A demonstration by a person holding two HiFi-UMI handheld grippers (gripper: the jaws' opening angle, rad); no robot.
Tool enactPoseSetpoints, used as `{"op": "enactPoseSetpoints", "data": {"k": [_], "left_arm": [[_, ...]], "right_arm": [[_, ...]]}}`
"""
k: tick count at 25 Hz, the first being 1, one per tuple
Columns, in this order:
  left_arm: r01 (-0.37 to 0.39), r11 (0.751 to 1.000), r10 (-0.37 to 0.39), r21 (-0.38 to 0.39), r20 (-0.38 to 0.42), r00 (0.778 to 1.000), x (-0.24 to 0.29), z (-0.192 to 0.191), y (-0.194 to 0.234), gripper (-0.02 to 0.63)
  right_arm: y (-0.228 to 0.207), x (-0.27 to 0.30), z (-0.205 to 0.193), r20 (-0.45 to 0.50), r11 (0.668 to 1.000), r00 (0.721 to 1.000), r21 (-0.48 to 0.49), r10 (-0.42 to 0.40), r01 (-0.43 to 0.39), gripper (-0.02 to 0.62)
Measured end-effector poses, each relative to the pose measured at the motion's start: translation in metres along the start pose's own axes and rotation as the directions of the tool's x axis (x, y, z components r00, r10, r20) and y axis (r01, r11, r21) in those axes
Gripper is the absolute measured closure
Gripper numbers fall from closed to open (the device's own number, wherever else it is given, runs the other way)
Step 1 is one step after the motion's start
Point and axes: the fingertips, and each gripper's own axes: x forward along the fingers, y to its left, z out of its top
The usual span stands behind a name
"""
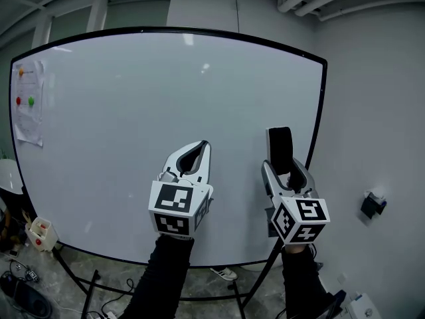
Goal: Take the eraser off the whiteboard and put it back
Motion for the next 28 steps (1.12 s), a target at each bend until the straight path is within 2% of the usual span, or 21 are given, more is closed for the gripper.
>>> {"op": "enactPoseSetpoints", "data": {"k": [9,16,23,28], "left_arm": [[0.025,0.999,-0.025,0.027,0.011,1.0,0.0,0.001,0.012,0.601],[0.031,0.999,-0.031,0.027,-0.003,1.0,0.013,-0.013,0.011,0.601],[0.006,0.998,-0.009,0.065,0.052,0.999,0.045,0.006,-0.01,0.601],[-0.024,0.997,0.02,0.079,0.043,0.999,0.063,-0.001,-0.022,0.601]], "right_arm": [[-0.001,0.006,-0.001,0.021,0.999,0.999,0.012,-0.041,0.04,0.321],[-0.023,0.005,-0.01,0.007,0.997,0.997,0.011,-0.077,0.077,0.32],[-0.073,0.031,0.009,0.047,0.998,0.996,-0.009,-0.069,0.07,0.321],[-0.112,0.059,0.029,0.082,0.998,0.995,-0.012,-0.059,0.06,0.32]]}}
